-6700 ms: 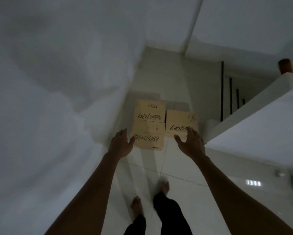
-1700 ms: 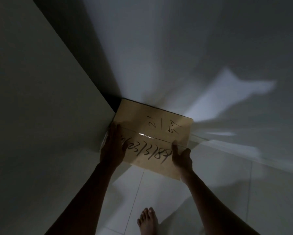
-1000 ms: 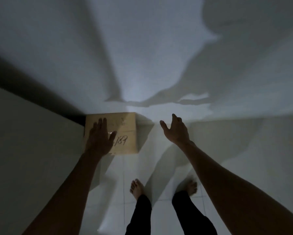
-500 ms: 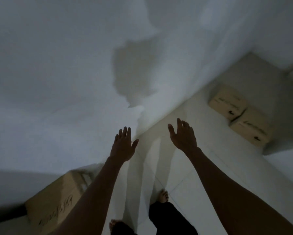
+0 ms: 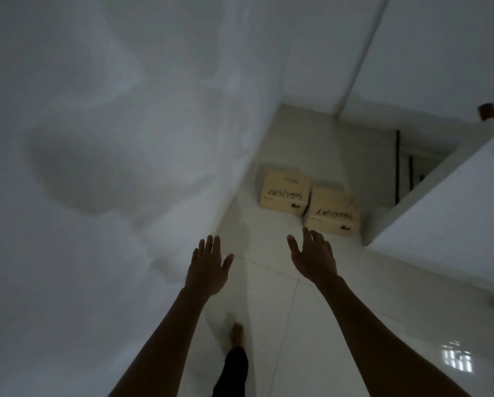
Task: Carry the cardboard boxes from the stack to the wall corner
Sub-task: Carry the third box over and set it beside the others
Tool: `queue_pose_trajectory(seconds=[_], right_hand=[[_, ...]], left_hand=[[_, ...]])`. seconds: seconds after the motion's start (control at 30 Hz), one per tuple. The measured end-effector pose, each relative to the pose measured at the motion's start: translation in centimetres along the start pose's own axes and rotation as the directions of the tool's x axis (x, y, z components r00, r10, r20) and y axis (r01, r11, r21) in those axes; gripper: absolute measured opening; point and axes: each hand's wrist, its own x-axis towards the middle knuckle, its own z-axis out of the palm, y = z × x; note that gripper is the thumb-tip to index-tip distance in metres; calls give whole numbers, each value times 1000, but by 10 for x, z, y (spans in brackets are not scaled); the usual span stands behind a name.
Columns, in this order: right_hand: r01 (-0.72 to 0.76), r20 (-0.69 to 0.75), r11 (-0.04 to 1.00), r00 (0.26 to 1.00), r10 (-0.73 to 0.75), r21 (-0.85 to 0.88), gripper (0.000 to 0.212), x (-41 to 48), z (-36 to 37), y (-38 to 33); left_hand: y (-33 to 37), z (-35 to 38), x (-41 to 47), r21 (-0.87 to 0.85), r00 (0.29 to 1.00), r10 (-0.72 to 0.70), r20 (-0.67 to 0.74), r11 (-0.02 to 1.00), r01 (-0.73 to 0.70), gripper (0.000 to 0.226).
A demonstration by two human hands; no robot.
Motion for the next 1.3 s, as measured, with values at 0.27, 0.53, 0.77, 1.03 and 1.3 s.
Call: queue_pose_trajectory(seconds=[0.27,0.53,0.77,1.03,1.3], right_hand=[[-194,-50,979,979,197,58,74,112,-31,42],[-242,-28,962,969,247,122,69,229,-52,58],[-255,55,953,967,250,165,62,356,-58,82],[-414,197,870,908,371,270,56,498,-19,119],[-538,289,775,840,460,332,59,661,123,180]], left_hand=[[59,-3,150,40,988,95,119,994,-100,70],[107,-13,283,86,982,115,151,988,-129,70],[153,-7,403,83,986,39,160,995,-52,70],[174,26,538,41,976,-34,216,999,26,69],[124,148,729,71,953,-72,294,996,53,70]])
